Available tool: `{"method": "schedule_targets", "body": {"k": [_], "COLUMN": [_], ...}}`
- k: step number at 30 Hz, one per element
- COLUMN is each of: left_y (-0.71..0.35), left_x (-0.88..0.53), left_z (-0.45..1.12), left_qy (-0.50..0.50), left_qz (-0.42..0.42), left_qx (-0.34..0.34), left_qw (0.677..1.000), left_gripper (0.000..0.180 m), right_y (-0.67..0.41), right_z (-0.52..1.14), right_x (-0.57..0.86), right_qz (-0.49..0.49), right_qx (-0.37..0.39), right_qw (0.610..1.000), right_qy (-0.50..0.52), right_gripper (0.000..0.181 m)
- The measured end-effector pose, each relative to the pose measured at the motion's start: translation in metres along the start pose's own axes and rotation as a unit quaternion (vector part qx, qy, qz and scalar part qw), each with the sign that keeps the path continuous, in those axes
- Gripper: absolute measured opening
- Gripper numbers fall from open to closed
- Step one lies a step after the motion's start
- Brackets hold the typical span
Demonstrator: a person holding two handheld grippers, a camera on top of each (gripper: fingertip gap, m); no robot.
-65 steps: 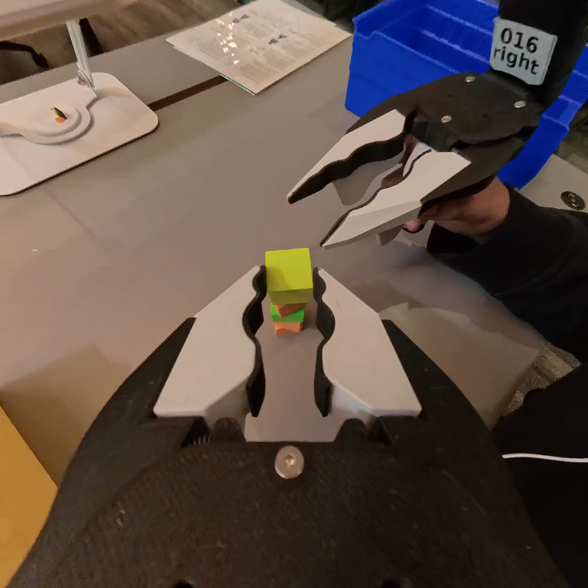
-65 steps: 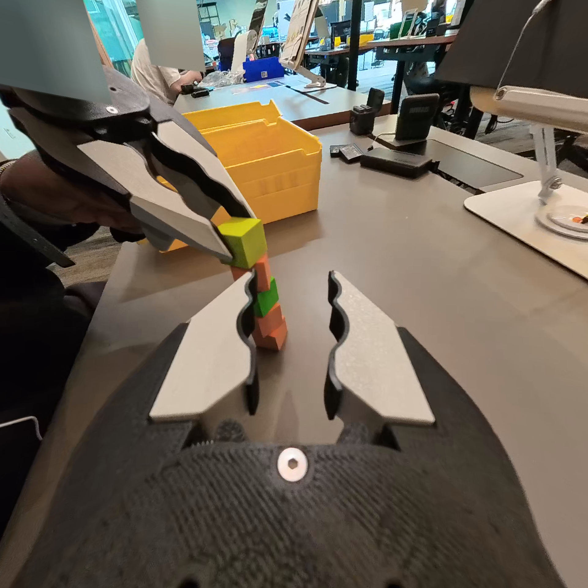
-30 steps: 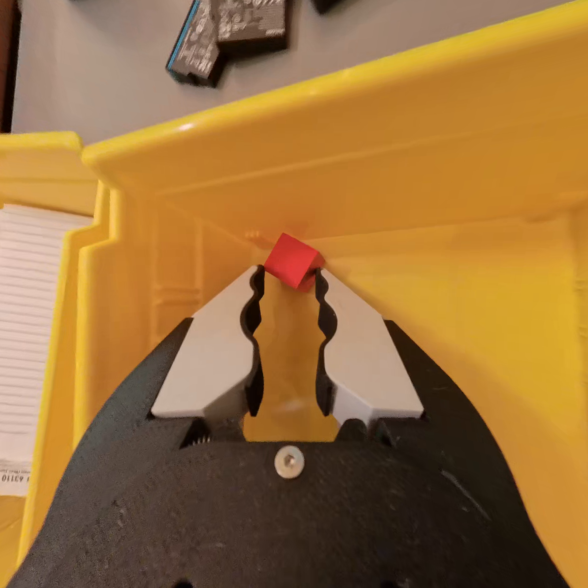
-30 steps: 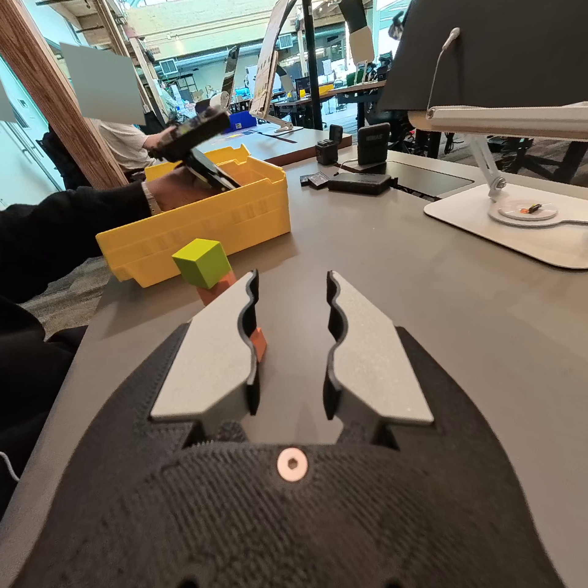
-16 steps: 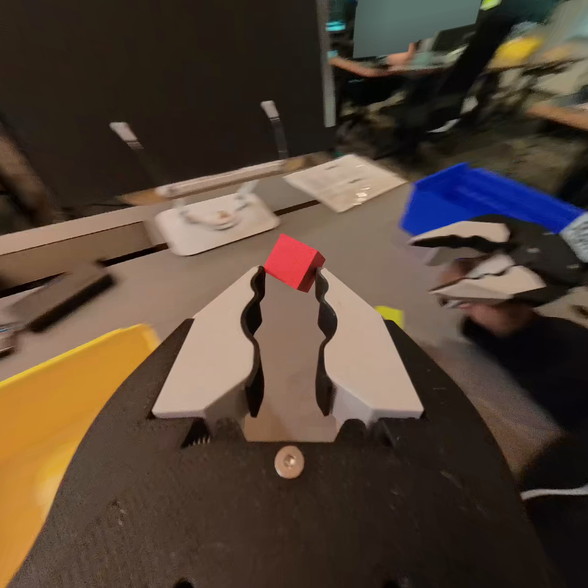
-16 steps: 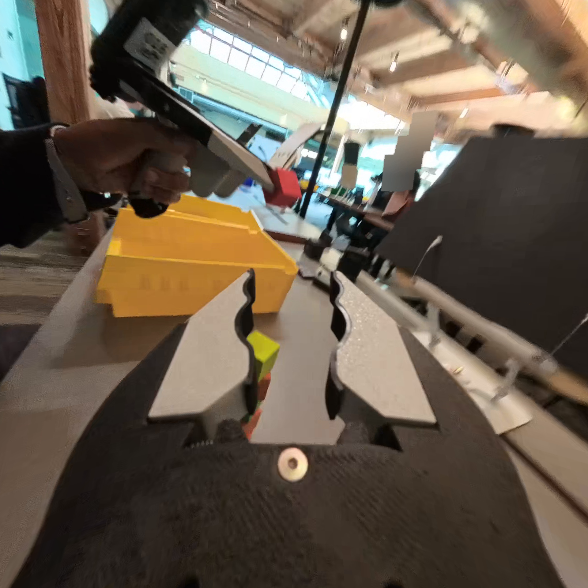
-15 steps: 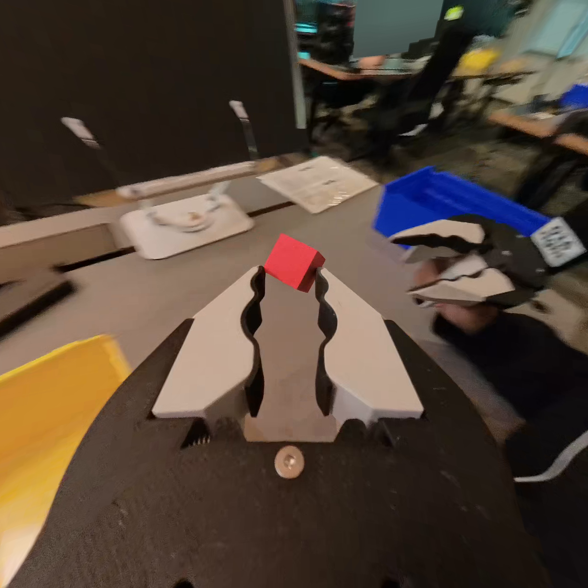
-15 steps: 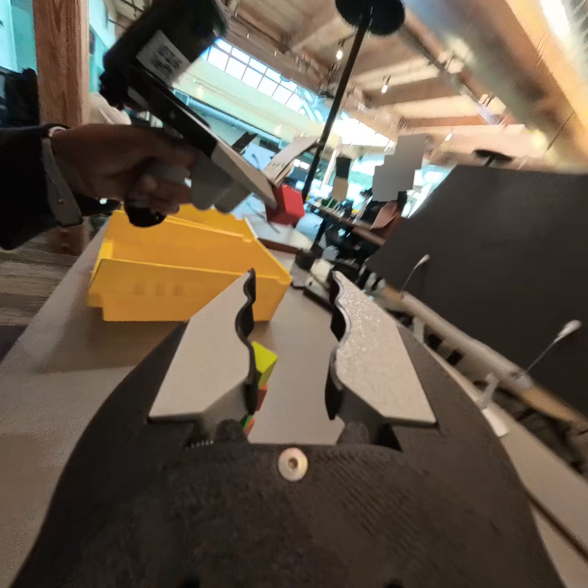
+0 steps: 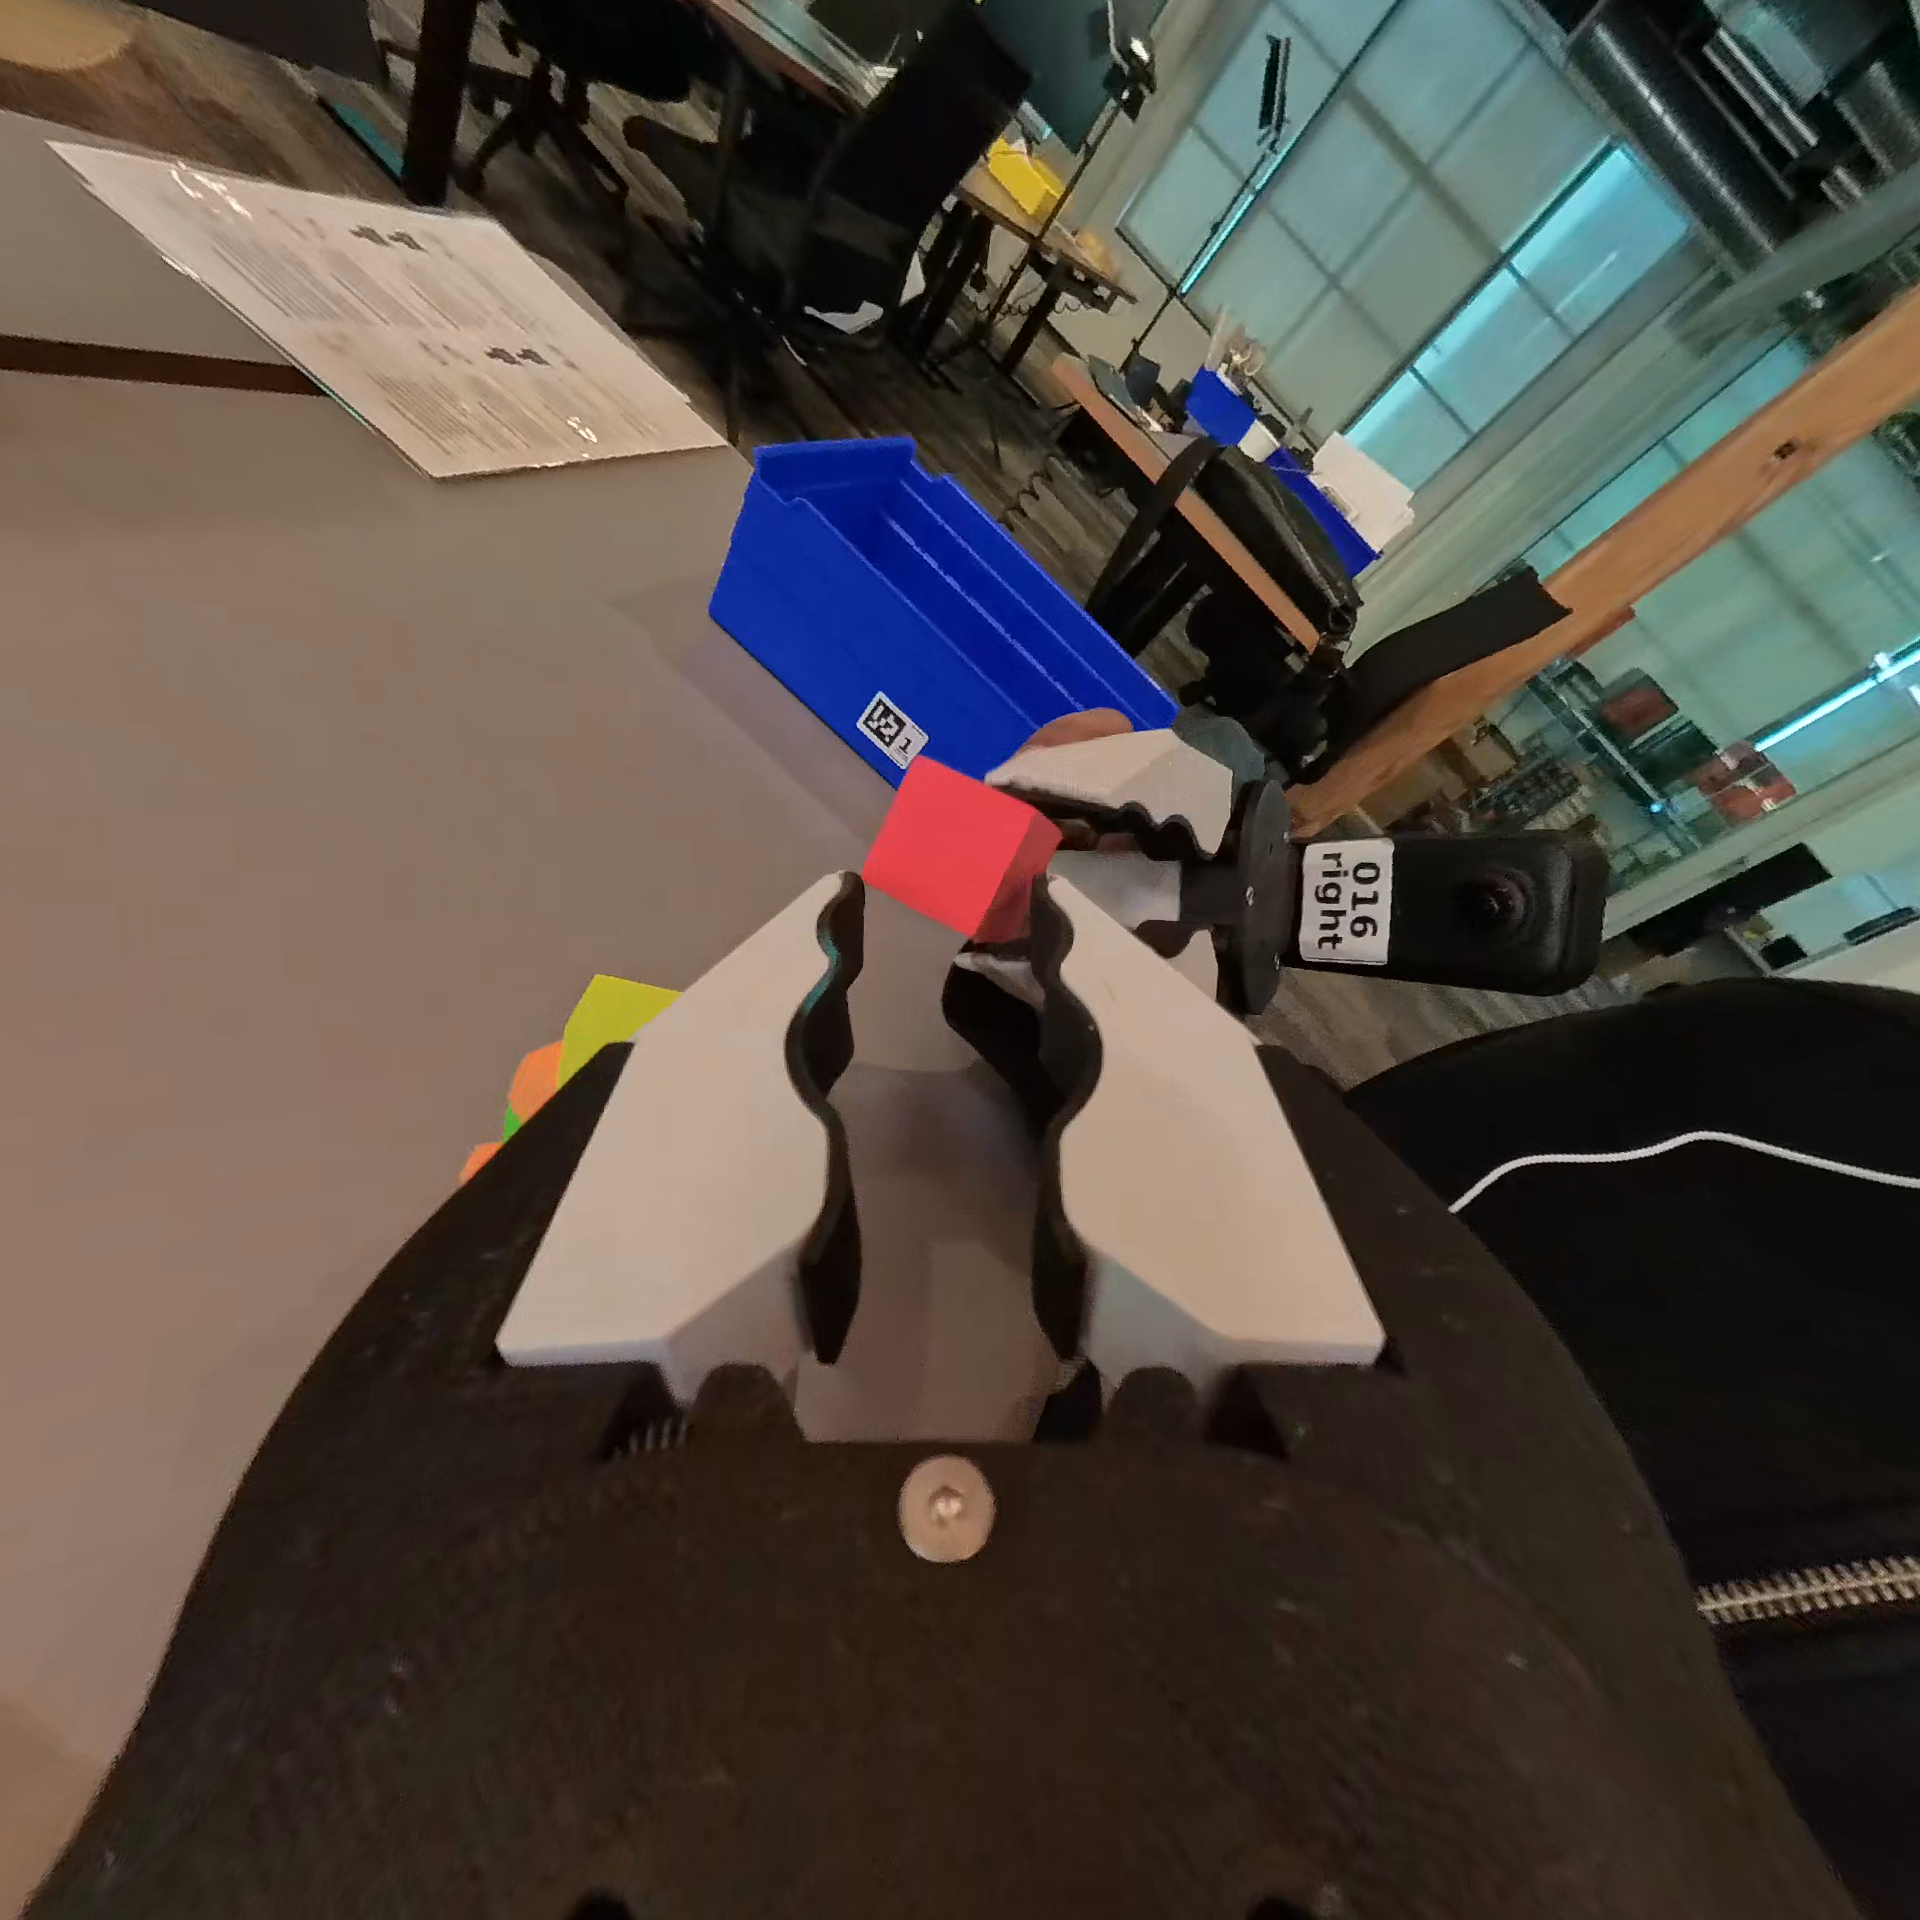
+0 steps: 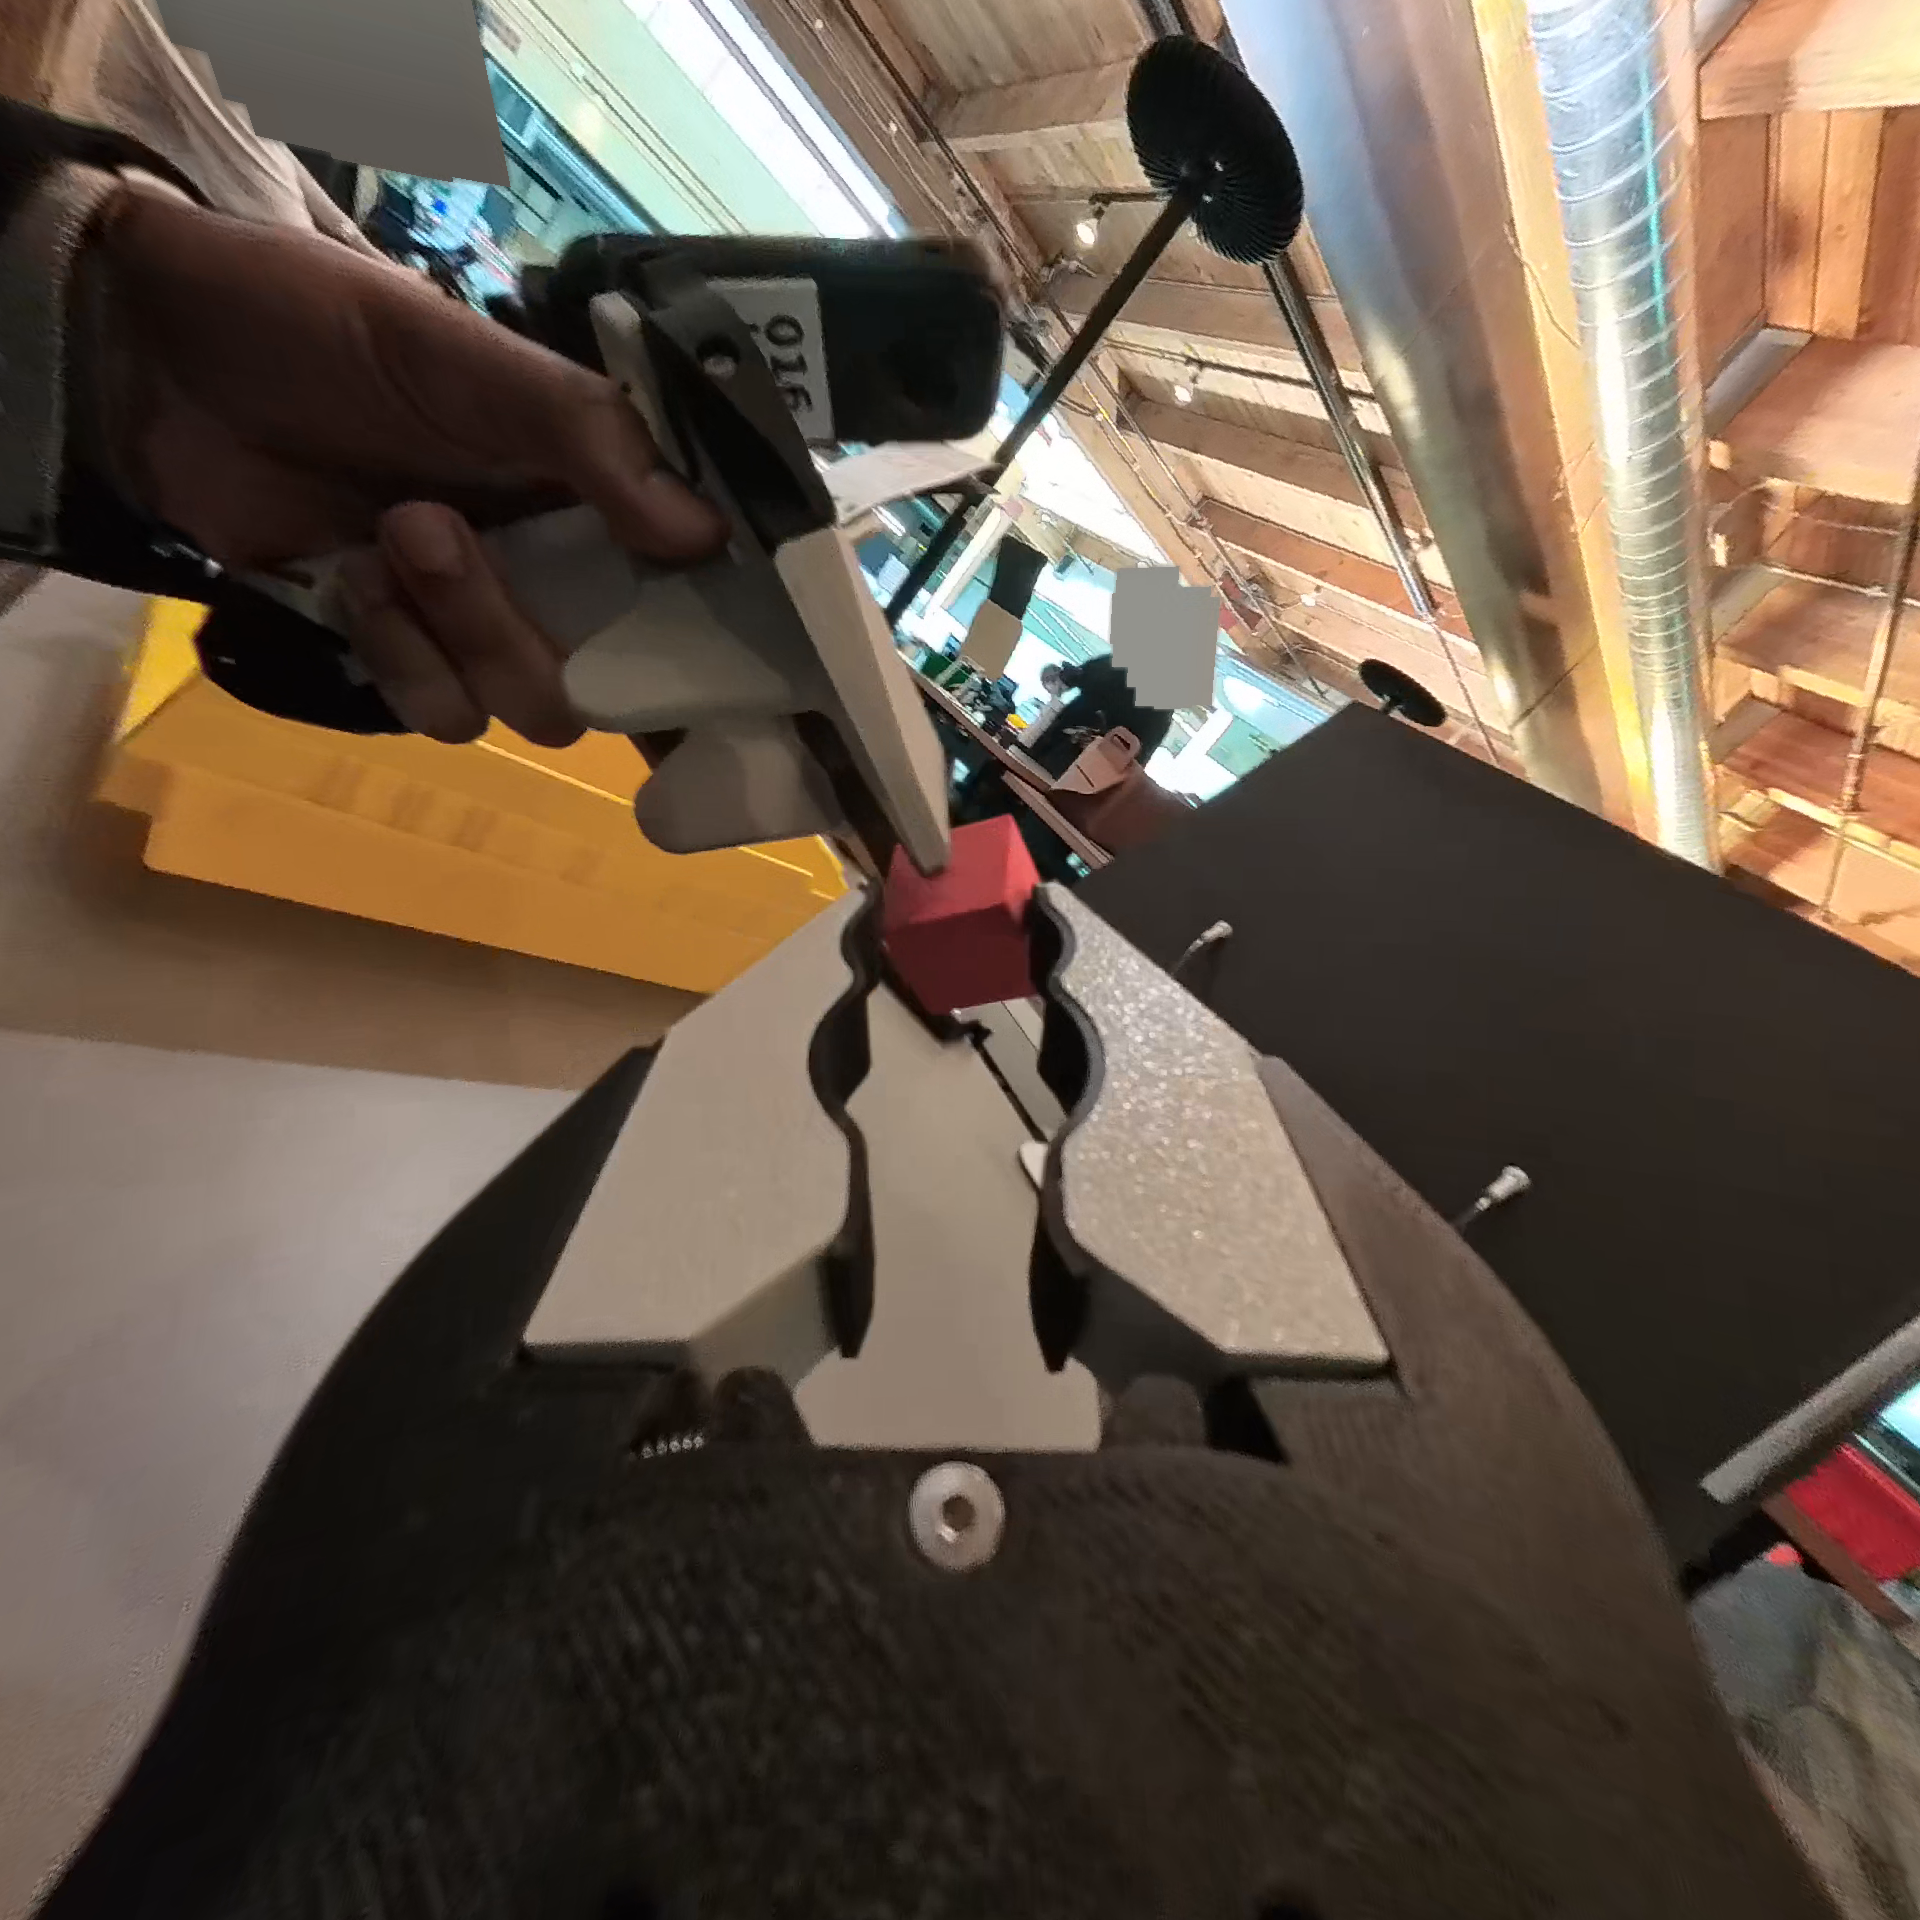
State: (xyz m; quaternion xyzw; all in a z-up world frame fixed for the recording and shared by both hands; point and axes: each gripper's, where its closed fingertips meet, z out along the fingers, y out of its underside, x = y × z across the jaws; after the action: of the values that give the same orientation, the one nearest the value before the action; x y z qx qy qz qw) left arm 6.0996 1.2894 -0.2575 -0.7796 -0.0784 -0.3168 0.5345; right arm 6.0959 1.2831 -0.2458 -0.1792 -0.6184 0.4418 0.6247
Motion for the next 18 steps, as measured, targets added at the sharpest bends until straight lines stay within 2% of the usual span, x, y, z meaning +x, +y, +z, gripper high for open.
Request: {"method": "schedule_targets", "body": {"k": [3, 5, 9, 11, 18], "left_y": [-0.005, -0.006, 0.019, 0.033, 0.053], "left_x": [-0.007, -0.018, -0.046, -0.058, -0.081], "left_z": [-0.005, -0.011, -0.008, -0.004, 0.001], "left_qy": [-0.016, -0.048, -0.131, -0.169, -0.218], "left_qz": [0.035, 0.066, 0.133, 0.162, 0.173], "left_qx": [0.023, 0.049, 0.053, 0.047, 0.02], "left_qw": [0.999, 0.995, 0.981, 0.971, 0.96], "left_gripper": [0.053, 0.064, 0.078, 0.078, 0.076], "right_y": [0.014, 0.03, 0.047, 0.05, 0.061], "right_z": [-0.003, -0.005, 0.0, 0.004, 0.023], "right_x": [0.018, 0.031, 0.03, 0.023, -0.021], "right_qz": [0.031, 0.122, 0.357, 0.418, 0.413], "right_qx": [-0.028, -0.043, -0.039, -0.037, -0.107], "right_qw": [0.998, 0.991, 0.932, 0.903, 0.889], "right_qy": [0.035, 0.037, -0.051, -0.089, -0.169], "right_gripper": [0.025, 0.025, 0.026, 0.026, 0.026]}}
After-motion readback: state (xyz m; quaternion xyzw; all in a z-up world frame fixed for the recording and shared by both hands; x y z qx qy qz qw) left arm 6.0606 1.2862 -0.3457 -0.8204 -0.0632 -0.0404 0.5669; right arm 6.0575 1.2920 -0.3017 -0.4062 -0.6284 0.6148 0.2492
